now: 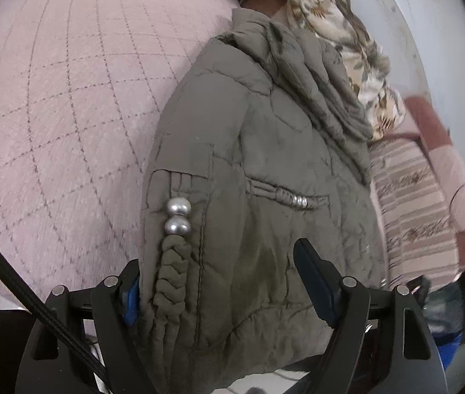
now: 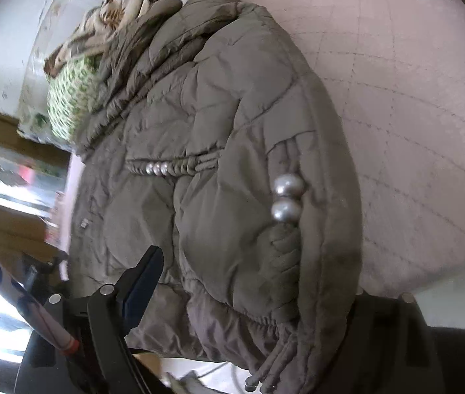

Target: Fold large clothes

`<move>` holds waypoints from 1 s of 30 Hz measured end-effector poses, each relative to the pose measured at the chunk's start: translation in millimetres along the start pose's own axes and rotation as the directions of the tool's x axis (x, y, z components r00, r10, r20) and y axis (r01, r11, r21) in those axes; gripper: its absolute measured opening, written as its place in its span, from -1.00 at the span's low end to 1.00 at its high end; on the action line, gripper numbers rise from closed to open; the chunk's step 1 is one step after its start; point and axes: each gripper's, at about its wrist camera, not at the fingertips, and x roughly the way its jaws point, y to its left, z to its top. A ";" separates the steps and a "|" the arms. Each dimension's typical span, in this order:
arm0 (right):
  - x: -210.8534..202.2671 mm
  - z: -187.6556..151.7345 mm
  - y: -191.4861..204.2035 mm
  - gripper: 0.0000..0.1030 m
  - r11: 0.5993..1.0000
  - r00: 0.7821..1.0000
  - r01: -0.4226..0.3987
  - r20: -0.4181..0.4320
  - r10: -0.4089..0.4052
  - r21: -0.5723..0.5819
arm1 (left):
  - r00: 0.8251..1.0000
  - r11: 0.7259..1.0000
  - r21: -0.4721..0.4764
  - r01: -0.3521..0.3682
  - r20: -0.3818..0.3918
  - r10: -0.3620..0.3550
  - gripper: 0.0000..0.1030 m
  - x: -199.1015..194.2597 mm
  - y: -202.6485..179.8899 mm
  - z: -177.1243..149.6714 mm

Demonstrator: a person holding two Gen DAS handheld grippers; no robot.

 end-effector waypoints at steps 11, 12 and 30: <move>-52.1 -19.3 16.3 -0.54 0.996 0.997 -0.044 0.067 0.049 -0.074 | 0.998 0.998 0.030 0.056 0.018 -0.057 -0.62 -55.6 -24.0 -16.7; -62.7 -20.8 17.9 -0.56 0.995 0.995 -0.070 0.072 0.075 -0.074 | 0.998 0.998 0.039 0.058 0.023 -0.059 -0.62 -60.3 -26.8 -18.7; -123.7 120.3 118.1 -0.56 0.974 0.952 -0.094 0.268 0.149 -0.208 | 0.967 0.989 0.127 0.071 0.233 -0.099 -0.60 -110.4 -137.2 115.3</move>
